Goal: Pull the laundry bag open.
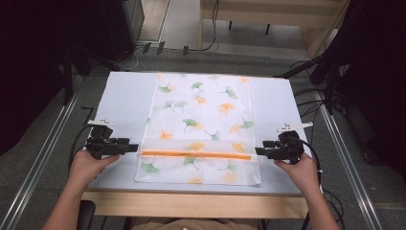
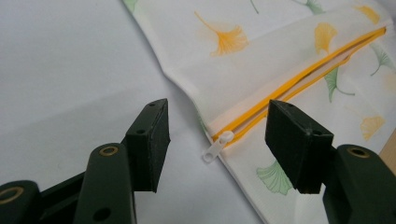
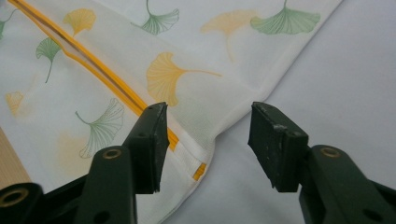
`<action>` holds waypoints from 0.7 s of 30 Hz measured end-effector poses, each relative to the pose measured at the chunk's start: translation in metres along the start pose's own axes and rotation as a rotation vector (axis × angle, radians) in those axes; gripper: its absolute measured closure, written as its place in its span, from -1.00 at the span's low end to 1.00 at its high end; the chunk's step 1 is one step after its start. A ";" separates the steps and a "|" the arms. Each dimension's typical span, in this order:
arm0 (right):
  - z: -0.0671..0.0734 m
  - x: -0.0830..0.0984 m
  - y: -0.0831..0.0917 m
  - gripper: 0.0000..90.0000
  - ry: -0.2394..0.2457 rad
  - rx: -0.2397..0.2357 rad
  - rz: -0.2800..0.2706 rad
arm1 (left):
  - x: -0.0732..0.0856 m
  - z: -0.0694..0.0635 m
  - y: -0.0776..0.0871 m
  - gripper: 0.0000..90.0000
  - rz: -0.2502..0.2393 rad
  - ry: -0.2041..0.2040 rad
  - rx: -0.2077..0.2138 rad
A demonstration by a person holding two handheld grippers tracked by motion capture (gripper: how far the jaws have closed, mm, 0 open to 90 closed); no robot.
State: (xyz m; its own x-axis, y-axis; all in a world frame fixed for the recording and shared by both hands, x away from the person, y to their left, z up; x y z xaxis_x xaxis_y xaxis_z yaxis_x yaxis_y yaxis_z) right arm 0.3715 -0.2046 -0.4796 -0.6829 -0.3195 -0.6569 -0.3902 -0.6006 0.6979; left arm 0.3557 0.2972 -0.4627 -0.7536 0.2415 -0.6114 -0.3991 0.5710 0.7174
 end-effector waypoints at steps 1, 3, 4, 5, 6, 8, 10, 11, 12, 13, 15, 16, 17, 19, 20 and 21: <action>-0.001 0.000 0.001 0.05 0.007 0.006 -0.007 | 0.000 0.001 0.001 -0.10 -0.001 -0.001 -0.006; -0.003 0.000 0.003 0.03 0.007 0.011 -0.015 | 0.000 0.003 0.004 -0.10 -0.007 -0.003 -0.012; -0.005 0.000 0.004 0.02 0.002 0.011 -0.020 | 0.000 0.003 0.004 -0.10 -0.012 -0.001 -0.018; -0.006 0.001 0.005 0.02 0.001 0.012 -0.022 | 0.000 0.004 0.006 -0.10 -0.012 -0.001 -0.025; -0.008 0.001 0.007 0.01 0.001 0.015 -0.032 | -0.001 0.005 0.007 -0.10 -0.021 -0.002 -0.030; -0.011 0.001 0.011 -0.01 -0.011 0.022 -0.046 | -0.001 0.008 0.010 -0.11 -0.027 0.000 -0.035; -0.015 0.002 0.014 -0.03 -0.015 0.031 -0.059 | -0.001 0.010 0.013 -0.11 -0.038 0.000 -0.043; -0.016 0.002 0.015 -0.03 -0.014 0.033 -0.066 | -0.001 0.011 0.014 -0.11 -0.046 0.006 -0.048; -0.019 0.003 0.017 -0.04 -0.016 0.042 -0.071 | -0.001 0.012 0.015 -0.11 -0.049 0.006 -0.050; -0.020 0.004 0.019 -0.04 -0.018 0.044 -0.072 | -0.001 0.014 0.016 -0.11 -0.056 0.009 -0.054; -0.024 0.005 0.022 -0.04 -0.025 0.052 -0.082 | -0.001 0.016 0.017 -0.13 -0.061 0.014 -0.059; -0.026 0.005 0.022 -0.04 -0.025 0.054 -0.089 | -0.001 0.017 0.018 -0.13 -0.066 0.014 -0.065; -0.028 0.006 0.024 -0.05 -0.029 0.059 -0.092 | -0.001 0.018 0.019 -0.13 -0.071 0.009 -0.077; -0.033 0.007 0.026 -0.07 -0.037 0.077 -0.111 | -0.001 0.021 0.020 -0.14 -0.084 0.012 -0.090; -0.035 0.007 0.027 -0.09 -0.038 0.080 -0.115 | -0.001 0.023 0.020 -0.14 -0.090 0.015 -0.103; -0.037 0.008 0.028 -0.11 -0.037 0.089 -0.125 | -0.001 0.025 0.021 -0.15 -0.092 0.019 -0.117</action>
Point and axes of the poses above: each handheld gripper's, and its own axes: y roughly backward along the jaws, x roughly out of its underside, z roughly to its left, the point moved 6 cm from there along -y, roughly forward along the jaws, and after that the axes turned 1 degree about -y, right-handed, at the moved point
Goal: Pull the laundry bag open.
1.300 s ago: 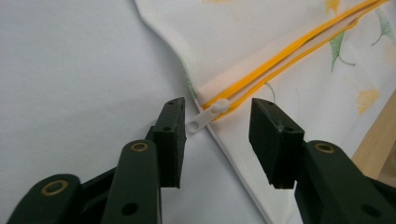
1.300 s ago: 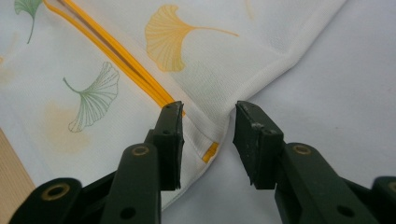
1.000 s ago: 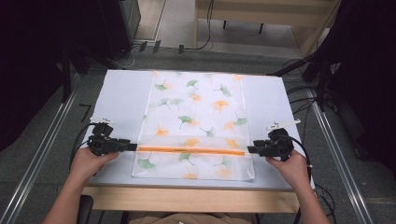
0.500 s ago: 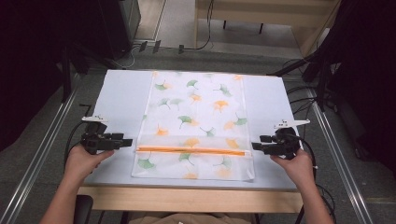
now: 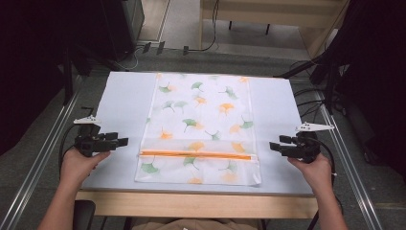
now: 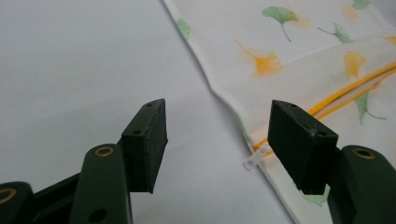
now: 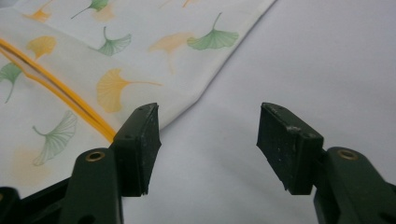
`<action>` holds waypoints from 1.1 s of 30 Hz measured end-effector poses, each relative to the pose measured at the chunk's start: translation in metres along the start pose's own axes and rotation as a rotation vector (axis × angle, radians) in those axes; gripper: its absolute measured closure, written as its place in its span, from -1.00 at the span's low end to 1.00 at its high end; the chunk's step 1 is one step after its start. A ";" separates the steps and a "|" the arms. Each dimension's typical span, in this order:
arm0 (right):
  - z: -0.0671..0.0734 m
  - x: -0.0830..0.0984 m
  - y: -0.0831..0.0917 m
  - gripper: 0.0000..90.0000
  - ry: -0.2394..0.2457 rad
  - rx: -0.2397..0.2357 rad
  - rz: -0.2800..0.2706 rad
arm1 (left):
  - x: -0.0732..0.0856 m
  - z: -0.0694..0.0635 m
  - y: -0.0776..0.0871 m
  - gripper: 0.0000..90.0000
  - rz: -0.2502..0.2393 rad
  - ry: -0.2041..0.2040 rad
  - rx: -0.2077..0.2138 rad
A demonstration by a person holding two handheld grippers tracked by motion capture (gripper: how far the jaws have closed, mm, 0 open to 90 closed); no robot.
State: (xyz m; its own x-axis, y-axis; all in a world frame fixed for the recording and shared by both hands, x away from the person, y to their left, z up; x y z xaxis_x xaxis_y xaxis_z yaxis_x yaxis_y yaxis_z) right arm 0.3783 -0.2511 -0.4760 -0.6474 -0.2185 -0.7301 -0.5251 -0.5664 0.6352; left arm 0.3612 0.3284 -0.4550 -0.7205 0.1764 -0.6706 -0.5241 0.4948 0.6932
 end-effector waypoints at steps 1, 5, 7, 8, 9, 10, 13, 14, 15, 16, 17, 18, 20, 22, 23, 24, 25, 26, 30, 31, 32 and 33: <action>-0.002 0.001 0.001 -0.11 -0.002 0.009 -0.005 | 0.000 0.003 0.001 -0.15 -0.004 0.004 -0.013; -0.012 0.003 0.003 -0.13 -0.023 0.041 -0.014 | 0.000 0.009 0.002 -0.18 -0.022 0.012 -0.057; -0.016 0.003 0.002 -0.15 -0.027 0.058 -0.020 | 0.000 0.012 0.002 -0.18 -0.021 0.010 -0.081; -0.018 0.004 0.002 -0.16 -0.033 0.068 -0.017 | 0.000 0.013 0.002 -0.18 -0.022 0.012 -0.085; -0.020 0.004 0.002 -0.16 -0.034 0.070 -0.020 | 0.001 0.015 0.003 -0.18 -0.021 0.010 -0.092; -0.022 0.005 0.002 -0.17 -0.037 0.075 -0.022 | 0.001 0.016 0.003 -0.18 -0.026 0.017 -0.096; -0.028 0.006 0.003 -0.18 -0.054 0.090 -0.027 | 0.001 0.020 0.003 -0.18 -0.031 0.030 -0.100; -0.029 0.006 0.004 -0.18 -0.060 0.097 -0.028 | 0.001 0.021 0.003 -0.18 -0.032 0.034 -0.105; -0.031 0.007 0.004 -0.18 -0.059 0.101 -0.031 | 0.001 0.022 0.002 -0.18 -0.033 0.037 -0.105; -0.033 0.007 0.004 -0.18 -0.063 0.110 -0.033 | 0.001 0.022 0.002 -0.19 -0.031 0.040 -0.105; -0.034 0.007 0.004 -0.18 -0.070 0.116 -0.034 | 0.001 0.023 0.002 -0.19 -0.032 0.041 -0.110; -0.035 0.008 0.004 -0.18 -0.072 0.122 -0.033 | 0.001 0.024 0.002 -0.19 -0.032 0.041 -0.113; -0.037 0.008 0.003 -0.18 -0.079 0.121 -0.030 | 0.001 0.025 0.001 -0.19 -0.035 0.048 -0.117; -0.039 0.009 0.002 -0.18 -0.080 0.127 -0.027 | 0.001 0.026 0.000 -0.19 -0.032 0.050 -0.123; -0.039 0.009 0.002 -0.18 -0.081 0.131 -0.024 | 0.001 0.027 0.000 -0.19 -0.030 0.051 -0.123; -0.040 0.010 0.001 -0.18 -0.082 0.134 -0.024 | 0.001 0.027 -0.001 -0.19 -0.029 0.054 -0.124; -0.041 0.010 0.001 -0.18 -0.083 0.134 -0.023 | 0.001 0.027 -0.001 -0.19 -0.028 0.055 -0.125; -0.041 0.010 0.001 -0.18 -0.084 0.135 -0.022 | 0.001 0.027 -0.001 -0.19 -0.027 0.055 -0.124; -0.041 0.010 0.001 -0.18 -0.087 0.136 -0.025 | 0.002 0.027 -0.003 -0.19 -0.020 0.052 -0.125; -0.041 0.010 0.001 -0.18 -0.086 0.137 -0.024 | 0.002 0.027 -0.003 -0.19 -0.017 0.049 -0.126; -0.041 0.010 0.001 -0.18 -0.083 0.136 -0.021 | 0.002 0.026 -0.003 -0.19 -0.015 0.048 -0.126; -0.041 0.010 0.001 -0.18 -0.081 0.135 -0.019 | 0.002 0.026 -0.003 -0.20 -0.016 0.052 -0.126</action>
Point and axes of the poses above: each handheld gripper's, and its own axes: y roughly backward along the jaws, x roughly out of its underside, z roughly to its left, the point moved 6 cm from there along -y, roughly forward along the jaws, and after that the axes turned 1 degree about -y, right-handed, at the moved point
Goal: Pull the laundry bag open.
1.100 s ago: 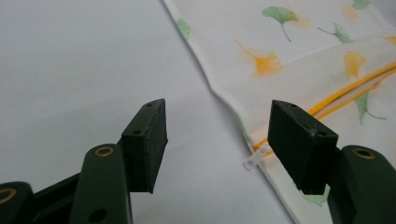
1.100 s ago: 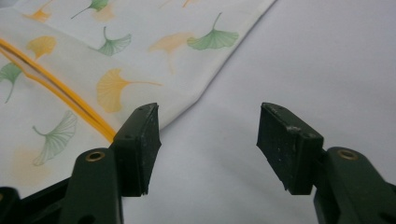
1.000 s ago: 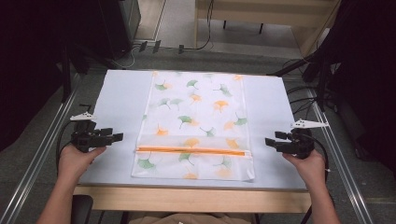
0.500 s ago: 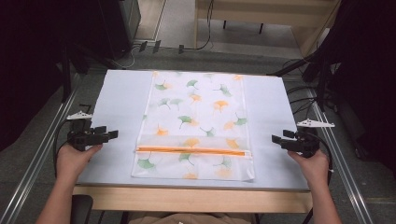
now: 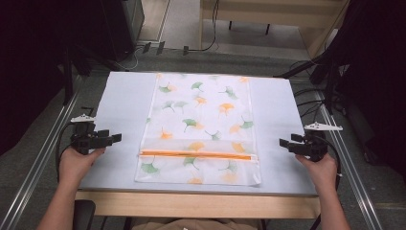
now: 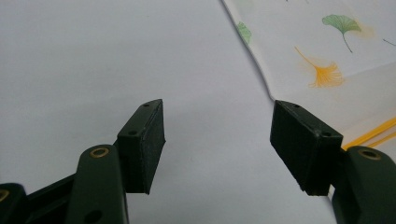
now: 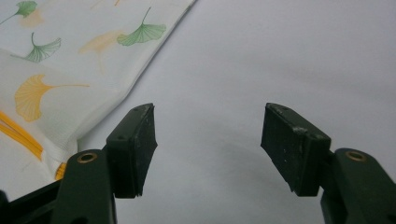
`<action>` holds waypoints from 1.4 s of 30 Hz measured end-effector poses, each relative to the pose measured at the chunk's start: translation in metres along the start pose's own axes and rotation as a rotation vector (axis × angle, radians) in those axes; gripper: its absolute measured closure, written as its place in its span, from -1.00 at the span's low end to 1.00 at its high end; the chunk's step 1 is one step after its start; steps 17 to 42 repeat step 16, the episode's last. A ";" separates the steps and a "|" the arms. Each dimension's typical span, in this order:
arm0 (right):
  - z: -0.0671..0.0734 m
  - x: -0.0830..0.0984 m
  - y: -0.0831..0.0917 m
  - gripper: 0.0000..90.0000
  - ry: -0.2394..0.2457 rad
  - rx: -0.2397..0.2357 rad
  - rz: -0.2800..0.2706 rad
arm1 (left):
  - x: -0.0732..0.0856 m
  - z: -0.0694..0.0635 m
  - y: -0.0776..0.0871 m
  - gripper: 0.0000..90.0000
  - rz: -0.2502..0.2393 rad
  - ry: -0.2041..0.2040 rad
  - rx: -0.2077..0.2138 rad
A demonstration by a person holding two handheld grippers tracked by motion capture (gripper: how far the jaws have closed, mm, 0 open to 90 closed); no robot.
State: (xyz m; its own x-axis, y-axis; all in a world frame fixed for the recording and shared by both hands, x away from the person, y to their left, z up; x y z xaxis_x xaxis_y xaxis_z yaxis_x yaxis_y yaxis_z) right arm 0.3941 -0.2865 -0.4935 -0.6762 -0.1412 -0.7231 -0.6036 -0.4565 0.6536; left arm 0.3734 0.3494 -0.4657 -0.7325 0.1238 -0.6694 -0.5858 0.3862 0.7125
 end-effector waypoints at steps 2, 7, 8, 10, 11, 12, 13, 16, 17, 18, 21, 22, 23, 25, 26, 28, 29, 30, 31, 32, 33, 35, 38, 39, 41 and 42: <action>0.001 0.000 0.000 -0.18 -0.001 0.000 0.003 | 0.000 0.000 0.000 -0.20 0.002 0.000 -0.001; 0.001 0.001 -0.001 -0.18 0.003 0.003 0.009 | 0.001 0.000 -0.001 -0.20 0.007 -0.003 -0.002; 0.001 0.001 -0.001 -0.18 0.004 0.003 0.010 | 0.001 0.000 -0.001 -0.20 0.011 -0.004 -0.001; 0.001 0.001 -0.001 -0.18 0.002 0.001 0.012 | 0.001 0.000 -0.001 -0.20 0.015 -0.005 -0.003; 0.001 0.001 -0.002 -0.18 0.005 0.001 0.013 | 0.001 0.000 -0.002 -0.20 0.017 -0.004 -0.001; 0.001 0.001 -0.002 -0.18 0.007 0.000 0.013 | 0.001 0.000 -0.002 -0.20 0.020 -0.005 -0.003; 0.001 0.002 -0.002 -0.18 0.008 0.001 0.014 | 0.002 0.000 -0.002 -0.21 0.022 -0.008 -0.003; 0.002 0.003 -0.004 -0.20 0.011 0.000 0.024 | 0.001 0.000 -0.004 -0.23 0.020 -0.012 -0.014; 0.002 0.003 -0.004 -0.20 0.011 0.000 0.024 | 0.001 0.000 -0.004 -0.23 0.020 -0.012 -0.014; 0.002 0.003 -0.004 -0.20 0.011 0.000 0.024 | 0.001 0.000 -0.004 -0.23 0.020 -0.012 -0.014; 0.002 0.003 -0.004 -0.20 0.011 0.000 0.024 | 0.001 0.000 -0.004 -0.23 0.020 -0.012 -0.014; 0.002 0.003 -0.004 -0.20 0.011 0.000 0.024 | 0.001 0.000 -0.004 -0.23 0.020 -0.012 -0.014; 0.002 0.003 -0.004 -0.20 0.011 0.000 0.024 | 0.001 0.000 -0.004 -0.23 0.020 -0.012 -0.014; 0.002 0.003 -0.004 -0.20 0.011 0.000 0.024 | 0.001 0.000 -0.004 -0.23 0.020 -0.012 -0.014; 0.002 0.003 -0.004 -0.20 0.011 0.000 0.024 | 0.001 0.000 -0.004 -0.23 0.020 -0.012 -0.014; 0.002 0.003 -0.004 -0.20 0.011 0.000 0.024 | 0.001 0.000 -0.004 -0.23 0.020 -0.012 -0.014; 0.002 0.003 -0.004 -0.20 0.011 0.000 0.024 | 0.001 0.000 -0.004 -0.23 0.020 -0.012 -0.014; 0.002 0.003 -0.004 -0.20 0.011 0.000 0.024 | 0.001 0.000 -0.004 -0.23 0.020 -0.012 -0.014; 0.002 0.003 -0.004 -0.20 0.011 0.000 0.024 | 0.001 0.000 -0.004 -0.23 0.020 -0.012 -0.014; 0.002 0.003 -0.004 -0.20 0.011 0.000 0.024 | 0.001 0.000 -0.004 -0.23 0.020 -0.012 -0.014; 0.002 0.003 -0.004 -0.20 0.011 0.000 0.024 | 0.001 0.000 -0.004 -0.23 0.020 -0.012 -0.014; 0.002 0.003 -0.004 -0.20 0.011 0.000 0.024 | 0.001 0.000 -0.004 -0.23 0.020 -0.012 -0.014; 0.002 0.003 -0.004 -0.20 0.011 0.000 0.024 | 0.001 0.000 -0.004 -0.23 0.020 -0.012 -0.014; 0.002 0.003 -0.004 -0.20 0.011 0.000 0.024 | 0.001 0.000 -0.004 -0.23 0.020 -0.012 -0.014; 0.002 0.003 -0.004 -0.20 0.011 0.000 0.024 | 0.001 0.000 -0.004 -0.23 0.020 -0.012 -0.014; 0.002 0.003 -0.004 -0.20 0.011 0.000 0.024 | 0.001 0.000 -0.004 -0.23 0.020 -0.012 -0.014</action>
Point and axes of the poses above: each handheld gripper's, and its own axes: y roughly backward along the jaws, x roughly out of its underside, z roughly to its left, the point moved 6 cm from there along -y, roughly forward along the jaws, and after that the axes turned 1 degree about -y, right-handed, at the moved point
